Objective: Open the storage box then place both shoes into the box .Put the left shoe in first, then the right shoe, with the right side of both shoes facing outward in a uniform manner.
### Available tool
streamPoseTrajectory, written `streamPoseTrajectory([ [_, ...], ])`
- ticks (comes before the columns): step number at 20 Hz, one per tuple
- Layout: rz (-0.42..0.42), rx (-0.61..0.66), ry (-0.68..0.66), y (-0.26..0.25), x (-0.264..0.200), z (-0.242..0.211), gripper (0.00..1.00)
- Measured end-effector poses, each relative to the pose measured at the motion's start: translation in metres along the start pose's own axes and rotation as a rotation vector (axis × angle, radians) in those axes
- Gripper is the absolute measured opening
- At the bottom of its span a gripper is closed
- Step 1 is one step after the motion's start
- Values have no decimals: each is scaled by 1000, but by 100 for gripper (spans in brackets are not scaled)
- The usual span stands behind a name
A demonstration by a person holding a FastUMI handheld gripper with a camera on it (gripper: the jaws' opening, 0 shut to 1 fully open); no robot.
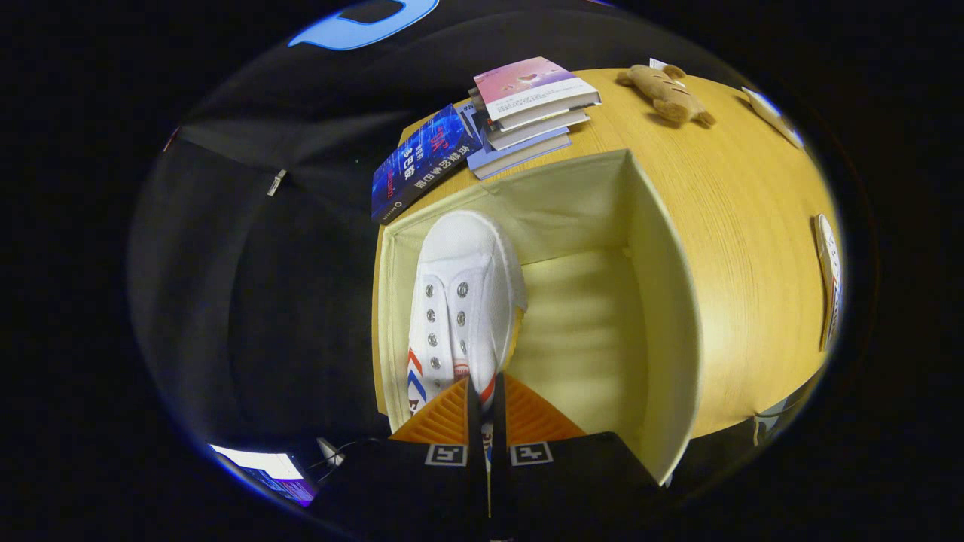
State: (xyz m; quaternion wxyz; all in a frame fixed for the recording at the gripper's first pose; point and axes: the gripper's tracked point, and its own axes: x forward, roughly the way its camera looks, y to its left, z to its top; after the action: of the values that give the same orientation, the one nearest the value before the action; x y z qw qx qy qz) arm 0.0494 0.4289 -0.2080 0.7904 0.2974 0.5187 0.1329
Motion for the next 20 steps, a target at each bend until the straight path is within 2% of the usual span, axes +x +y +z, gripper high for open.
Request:
streamPoseTrajectory([
  [4,-27,-9,-5,0,13,0,6],
  [15,-82,-133,54,-15,50,-24,6],
  [20,-170,-175,61,-37,68,-24,6],
])
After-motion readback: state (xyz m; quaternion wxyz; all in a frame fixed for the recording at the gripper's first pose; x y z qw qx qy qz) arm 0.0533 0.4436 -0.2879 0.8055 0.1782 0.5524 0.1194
